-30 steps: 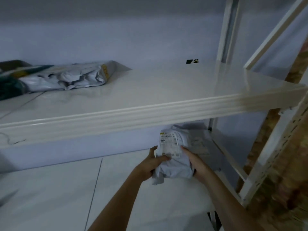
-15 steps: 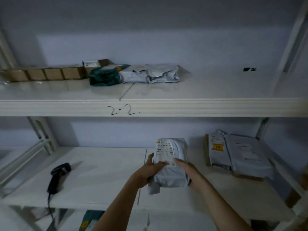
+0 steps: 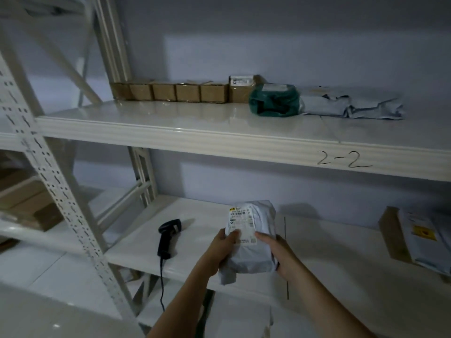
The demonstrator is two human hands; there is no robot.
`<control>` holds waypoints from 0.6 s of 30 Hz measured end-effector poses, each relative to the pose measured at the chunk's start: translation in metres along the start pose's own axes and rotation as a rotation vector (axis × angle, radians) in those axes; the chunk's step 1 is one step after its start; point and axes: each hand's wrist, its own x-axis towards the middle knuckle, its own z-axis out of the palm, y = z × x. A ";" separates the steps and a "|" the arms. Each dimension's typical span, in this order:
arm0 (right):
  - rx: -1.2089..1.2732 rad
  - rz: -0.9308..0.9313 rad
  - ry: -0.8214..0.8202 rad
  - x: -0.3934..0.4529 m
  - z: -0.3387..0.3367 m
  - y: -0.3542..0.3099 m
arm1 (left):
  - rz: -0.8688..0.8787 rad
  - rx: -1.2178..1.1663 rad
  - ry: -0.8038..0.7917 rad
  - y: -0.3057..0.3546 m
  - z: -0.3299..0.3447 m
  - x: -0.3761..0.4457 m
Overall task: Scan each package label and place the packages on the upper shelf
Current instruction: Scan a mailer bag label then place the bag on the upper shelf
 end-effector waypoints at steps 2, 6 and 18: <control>-0.010 0.004 -0.010 0.018 0.021 0.003 | -0.025 0.062 0.070 -0.002 -0.024 0.015; -0.042 0.031 -0.047 0.061 0.058 0.008 | -0.076 0.052 0.123 -0.006 -0.067 0.048; -0.112 0.098 -0.032 0.170 0.115 0.014 | -0.421 0.439 0.599 -0.028 -0.196 0.133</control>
